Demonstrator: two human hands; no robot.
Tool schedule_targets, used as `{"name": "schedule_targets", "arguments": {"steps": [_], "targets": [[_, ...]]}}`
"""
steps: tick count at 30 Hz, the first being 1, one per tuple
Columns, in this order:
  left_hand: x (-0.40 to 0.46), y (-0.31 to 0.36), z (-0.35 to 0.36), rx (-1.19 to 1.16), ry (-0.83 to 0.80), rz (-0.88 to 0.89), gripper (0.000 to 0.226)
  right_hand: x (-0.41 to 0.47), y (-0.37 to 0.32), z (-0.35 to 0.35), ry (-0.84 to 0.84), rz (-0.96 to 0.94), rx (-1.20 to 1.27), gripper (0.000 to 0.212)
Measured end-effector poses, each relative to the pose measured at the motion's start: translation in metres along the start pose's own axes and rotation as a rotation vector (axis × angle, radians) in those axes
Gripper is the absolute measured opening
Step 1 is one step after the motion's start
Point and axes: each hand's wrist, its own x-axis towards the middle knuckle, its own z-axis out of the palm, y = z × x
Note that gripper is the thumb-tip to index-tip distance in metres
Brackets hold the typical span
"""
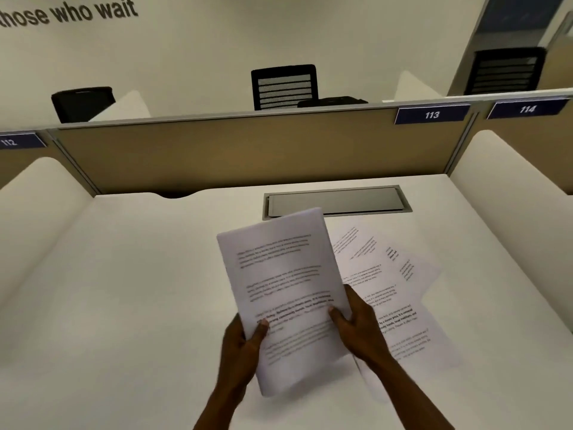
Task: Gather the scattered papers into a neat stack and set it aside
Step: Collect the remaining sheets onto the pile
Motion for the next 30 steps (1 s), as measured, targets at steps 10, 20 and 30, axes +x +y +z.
{"name": "schedule_targets", "arguments": {"steps": [10,20,30], "targets": [[-0.024,-0.029,0.109,0.114,-0.410,-0.346,0.037,-0.016,0.053,-0.095,0.044,0.273,-0.297,0.036],[-0.034,-0.023,0.148,0.456,-0.375,-0.335,0.063,-0.021,0.079,-0.113,0.224,0.291,-0.370,0.043],[-0.043,-0.021,0.159,0.514,-0.431,-0.337,0.091,-0.012,0.106,-0.120,0.216,0.436,-0.636,0.053]]}}
